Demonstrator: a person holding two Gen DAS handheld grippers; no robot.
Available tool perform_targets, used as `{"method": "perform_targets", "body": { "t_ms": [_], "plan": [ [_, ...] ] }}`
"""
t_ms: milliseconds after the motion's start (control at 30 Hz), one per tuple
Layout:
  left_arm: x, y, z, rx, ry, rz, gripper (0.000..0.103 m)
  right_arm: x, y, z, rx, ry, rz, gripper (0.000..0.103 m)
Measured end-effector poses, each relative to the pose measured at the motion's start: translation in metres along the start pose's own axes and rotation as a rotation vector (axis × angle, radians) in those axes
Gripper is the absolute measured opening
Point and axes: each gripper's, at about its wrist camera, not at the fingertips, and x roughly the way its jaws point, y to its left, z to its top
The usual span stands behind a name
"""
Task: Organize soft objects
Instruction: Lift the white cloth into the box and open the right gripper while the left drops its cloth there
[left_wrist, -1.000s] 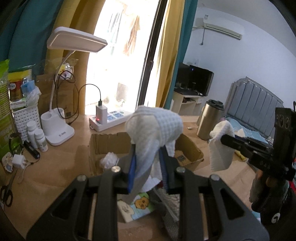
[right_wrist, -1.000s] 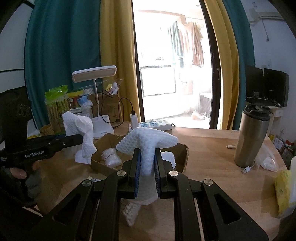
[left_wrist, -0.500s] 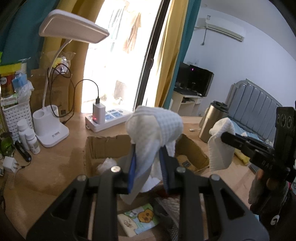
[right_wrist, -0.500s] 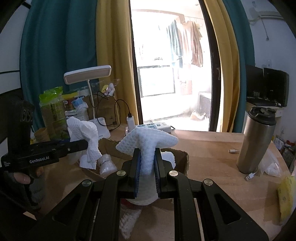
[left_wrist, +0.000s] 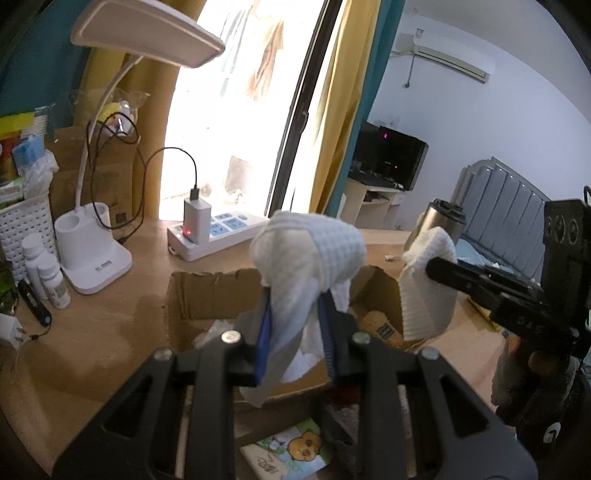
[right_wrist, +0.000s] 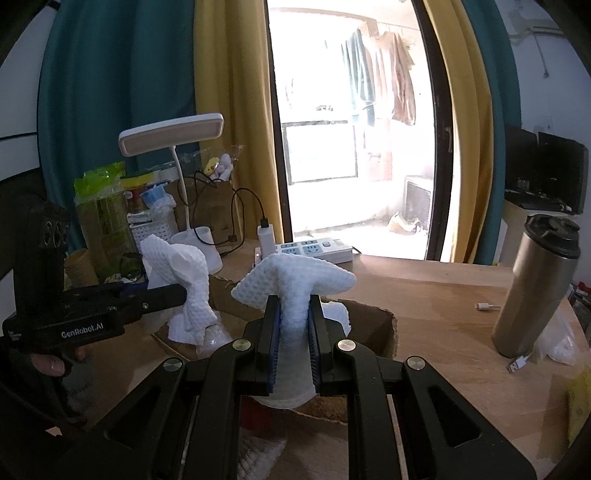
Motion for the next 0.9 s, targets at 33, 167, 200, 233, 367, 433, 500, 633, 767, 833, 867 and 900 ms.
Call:
{"method": "perform_targets", "body": {
  "t_ms": [33, 167, 200, 233, 367, 433, 500, 633, 767, 833, 867, 900],
  "plan": [
    [0.003, 0.0, 0.0, -0.003, 0.006, -0.003, 0.025, 0.003, 0.0, 0.0, -0.002, 0.005, 0.003, 0.015],
    [0.009, 0.002, -0.002, -0.01, 0.018, -0.01, 0.025, 0.012, 0.001, 0.001, -0.01, 0.018, 0.014, 0.015],
    [0.01, 0.001, -0.002, -0.009, 0.018, -0.011, 0.025, 0.014, 0.002, 0.001, -0.012, 0.019, 0.019, 0.015],
    [0.011, 0.0, -0.003, -0.003, 0.019, -0.01, 0.025, 0.016, 0.003, 0.001, -0.013, 0.019, 0.022, 0.015],
    [0.02, -0.001, -0.007, 0.004, 0.038, -0.018, 0.025, 0.026, 0.005, 0.002, -0.017, 0.036, 0.028, 0.015],
    [0.025, -0.002, -0.009, 0.006, 0.054, -0.022, 0.025, 0.031, 0.005, 0.002, -0.02, 0.044, 0.03, 0.015],
    [0.029, -0.003, -0.011, 0.01, 0.067, -0.022, 0.025, 0.036, 0.006, 0.002, -0.021, 0.054, 0.032, 0.015],
    [0.034, -0.002, -0.012, 0.007, 0.079, -0.022, 0.026, 0.052, 0.005, -0.002, -0.012, 0.103, 0.033, 0.015],
    [0.045, 0.0, -0.016, 0.005, 0.13, -0.011, 0.026, 0.064, 0.01, -0.008, -0.007, 0.143, 0.042, 0.015],
    [0.053, 0.001, -0.019, 0.003, 0.171, 0.006, 0.027, 0.069, 0.013, -0.01, -0.011, 0.163, 0.044, 0.015],
    [0.055, 0.001, -0.02, 0.001, 0.187, 0.014, 0.029, 0.071, 0.013, -0.012, -0.011, 0.175, 0.04, 0.015],
    [0.057, 0.001, -0.021, 0.0, 0.194, 0.017, 0.031, 0.075, 0.013, -0.013, -0.008, 0.188, 0.034, 0.015]
  ]
}}
